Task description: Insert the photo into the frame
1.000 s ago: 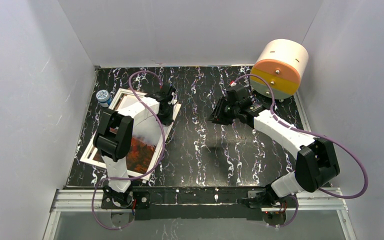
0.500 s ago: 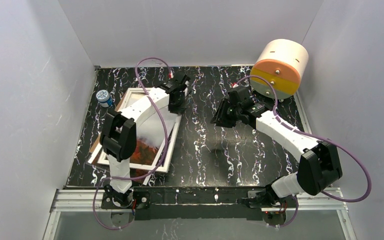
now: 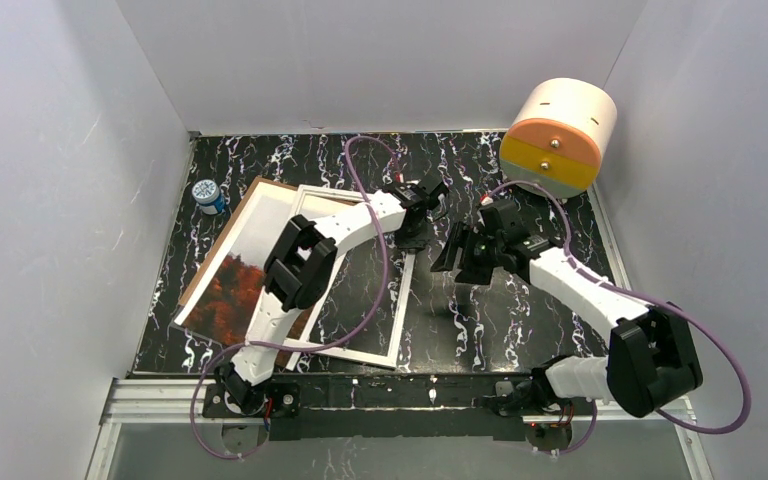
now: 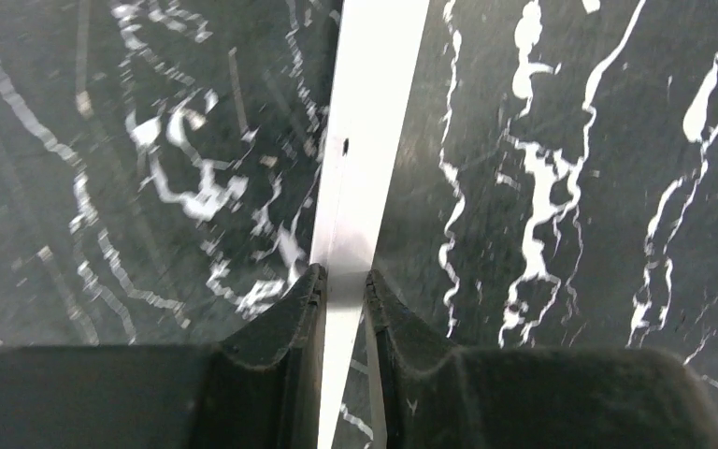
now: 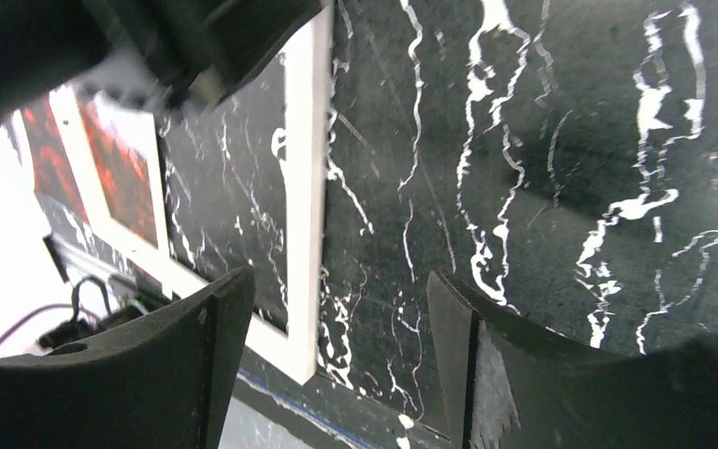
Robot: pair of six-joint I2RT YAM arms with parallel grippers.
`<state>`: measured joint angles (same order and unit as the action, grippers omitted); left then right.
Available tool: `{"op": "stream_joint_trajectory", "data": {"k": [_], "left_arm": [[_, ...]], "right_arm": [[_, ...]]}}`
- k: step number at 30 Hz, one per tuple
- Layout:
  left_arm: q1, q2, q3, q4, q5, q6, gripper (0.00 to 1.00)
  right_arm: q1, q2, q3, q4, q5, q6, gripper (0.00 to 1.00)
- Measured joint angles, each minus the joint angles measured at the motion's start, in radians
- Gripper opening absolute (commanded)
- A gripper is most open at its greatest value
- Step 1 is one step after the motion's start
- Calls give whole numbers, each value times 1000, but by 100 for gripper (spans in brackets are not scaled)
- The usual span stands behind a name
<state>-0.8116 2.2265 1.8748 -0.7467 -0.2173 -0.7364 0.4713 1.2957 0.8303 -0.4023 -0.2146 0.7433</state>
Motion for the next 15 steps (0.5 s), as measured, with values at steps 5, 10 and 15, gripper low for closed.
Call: {"op": "stream_joint_trajectory", "data": {"k": [5,10,15], "left_arm": [[17,77,78,15,66,-27,27],[39,77,92,66,153,-26,58],[90,16,18,135,285,0,83]], "right_arm": [[1,5,-36,46,-94,-37,77],[1,88,-36,82,-151,-34,76],[26,167,-31,88,-153,-21,76]]}}
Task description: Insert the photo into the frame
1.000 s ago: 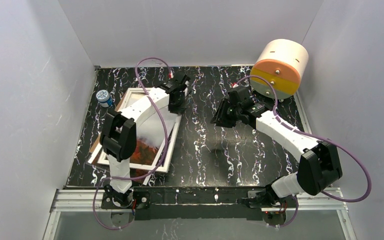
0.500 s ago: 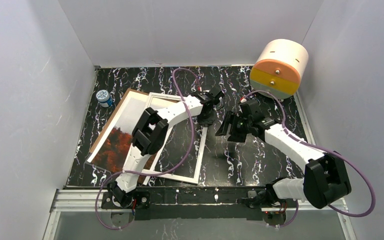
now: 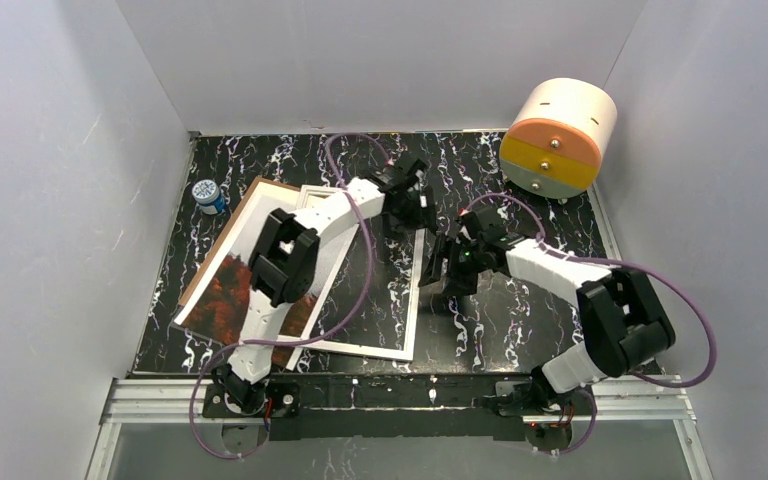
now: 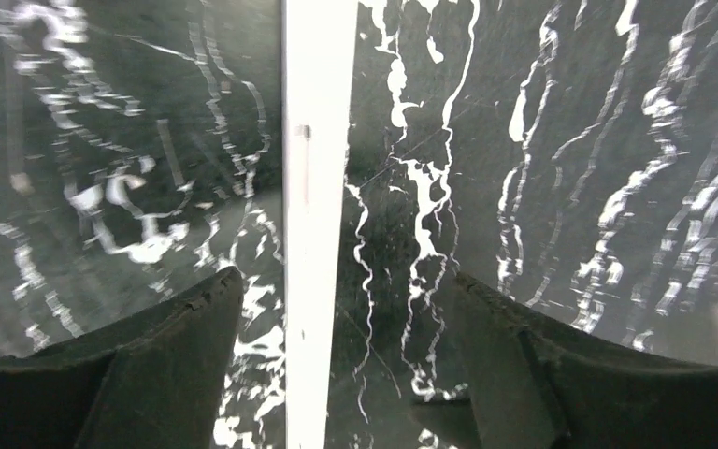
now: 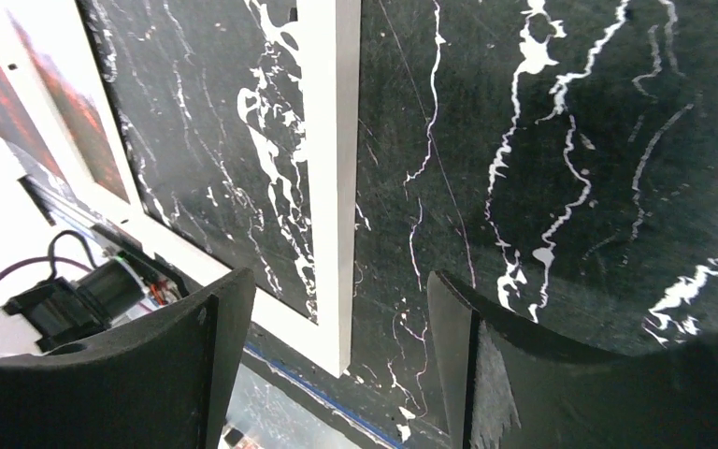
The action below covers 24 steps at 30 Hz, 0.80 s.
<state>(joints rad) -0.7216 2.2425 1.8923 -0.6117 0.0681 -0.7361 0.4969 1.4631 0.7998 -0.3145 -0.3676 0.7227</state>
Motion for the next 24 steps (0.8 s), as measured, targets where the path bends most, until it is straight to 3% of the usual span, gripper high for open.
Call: {"op": "stream_joint_trajectory", "data": {"k": [7,9,13,19,22,24], "left_arm": [[181,-313,-197,38,21,84,85],[237,-405,-249,29,-21,111,74],[353,-553,-382,-2,-133,174,62],[490,-602,-593,-42,-211,220,51],[547,-601,-678,-47,-228,215,51],[579,-601,-721,-35,-237,206,50]], "right_arm": [[99,140,138,-83,129,12,67],[122,185,195,-108,180,13,65],[170,292,324,-171,304,11,59],[204,377,410,-264,460,11,51],[206,377,412,-267,473,12,35],[209,378,415,-262,477,6,29]]}}
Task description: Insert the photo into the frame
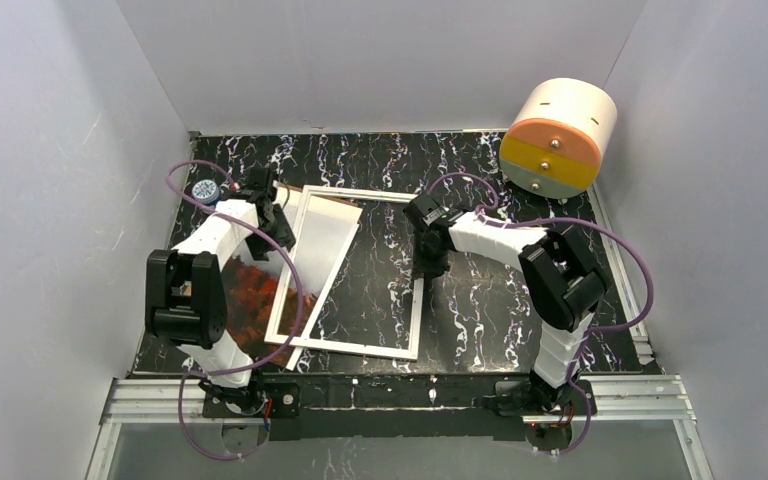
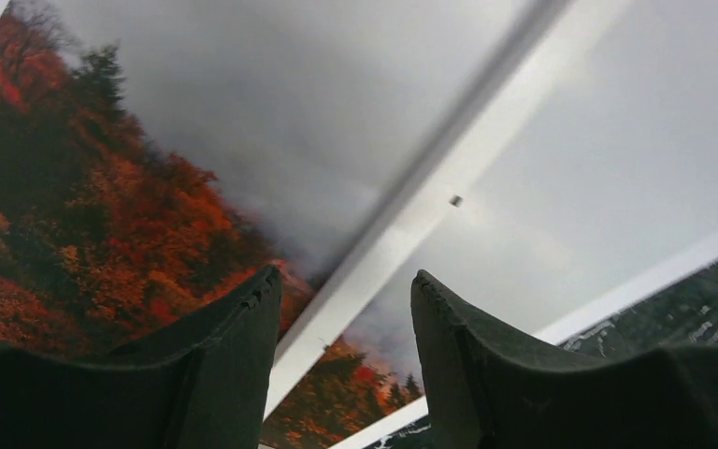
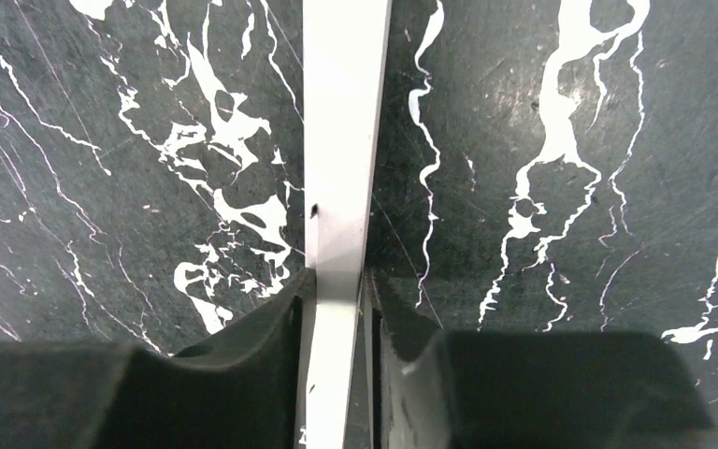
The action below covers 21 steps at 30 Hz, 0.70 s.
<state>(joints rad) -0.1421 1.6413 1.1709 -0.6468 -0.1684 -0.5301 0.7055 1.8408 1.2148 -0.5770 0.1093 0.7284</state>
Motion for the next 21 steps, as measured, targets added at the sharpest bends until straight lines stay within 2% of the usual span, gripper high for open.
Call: {"op": "stream_joint_trajectory", "data": {"k": [3,6,16,21], "left_arm": [[51,0,-48,21,-2,-14,50],[93,0,-75,50,1,-28,49],[153,86,-84,117,35,-39,47],[185,116,-64,124,45,-38,47]], "right_arm": [[2,0,3,1,16,2,22],[-10,-1,3,-1,26,1,20],[-211,-76,-96,58,26,-184,24],[-269,-114,-142,82,11,-294,27]]}}
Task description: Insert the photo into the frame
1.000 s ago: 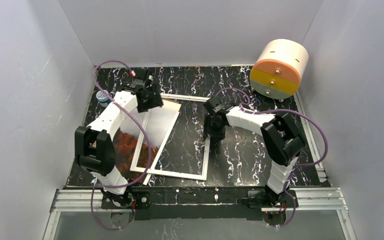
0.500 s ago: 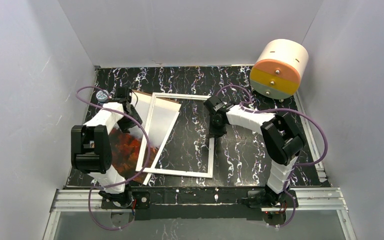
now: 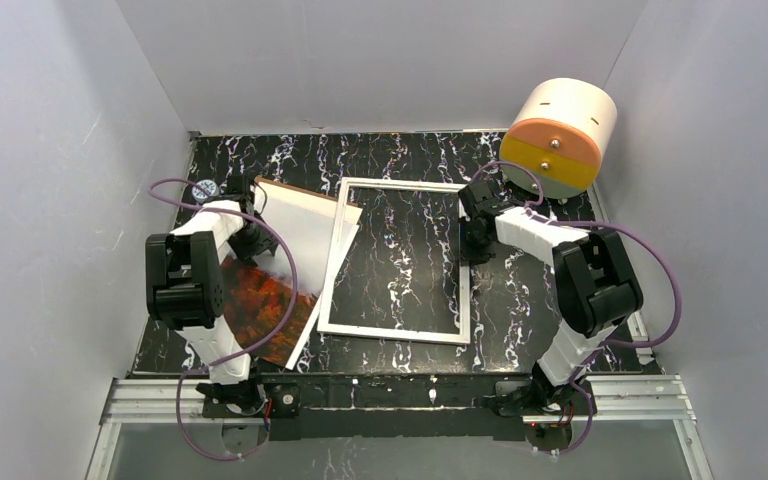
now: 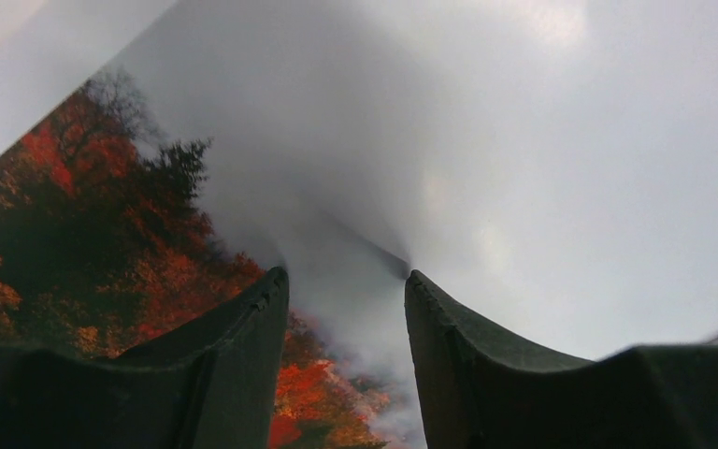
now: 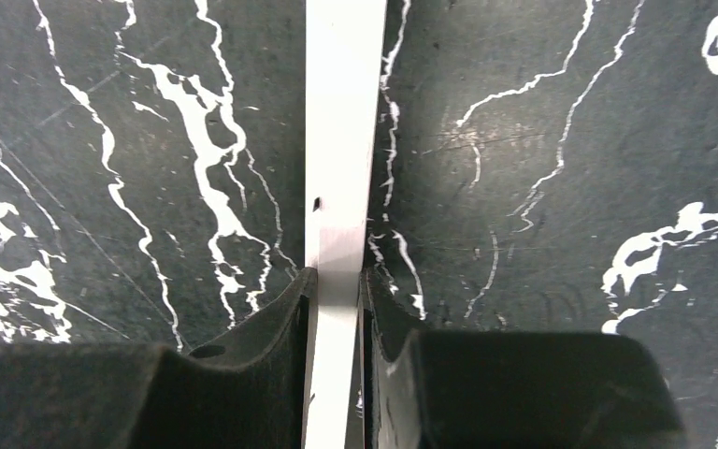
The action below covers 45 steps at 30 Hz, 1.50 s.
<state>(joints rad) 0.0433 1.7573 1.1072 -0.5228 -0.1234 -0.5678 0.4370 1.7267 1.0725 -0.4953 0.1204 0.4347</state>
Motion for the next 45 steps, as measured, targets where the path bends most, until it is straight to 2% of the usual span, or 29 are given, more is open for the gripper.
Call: {"op": "stream_joint_trajectory", "data": {"k": [5,11,21,24,26,28,31,34,38,41,45], "left_arm": [[16,32,39,-2,0,7,46],[27,55,69,-5,0,11,46],[35,66,82,-6,1,24,45],[39,68,87,-8,4,27,45],[40,69,89,-9,6,30,45],[41,70,95,-14,12,36,47],[41,70,124,-36,39,49,50],[41,69,172,-53,71,60,56],[41,45,215,-63,167,69,61],[37,11,214,-65,266,71,69],[-3,-57,158,-49,362,82,78]], "right_arm": [[-30,-6,-3,-3,11,-81,26],[-66,-16,-6,-35,111,-148,27],[-90,-60,-56,-60,197,-166,30],[-90,-61,-57,-79,223,-173,37],[-90,-64,-53,-100,230,-173,53],[-91,-71,-31,-139,227,-164,63],[-93,-101,47,-188,178,-137,71],[-96,-158,130,-176,60,-80,71],[-82,-217,158,-65,-156,62,67],[-24,-182,158,43,-294,205,66],[105,-56,167,158,-383,365,65]]}}
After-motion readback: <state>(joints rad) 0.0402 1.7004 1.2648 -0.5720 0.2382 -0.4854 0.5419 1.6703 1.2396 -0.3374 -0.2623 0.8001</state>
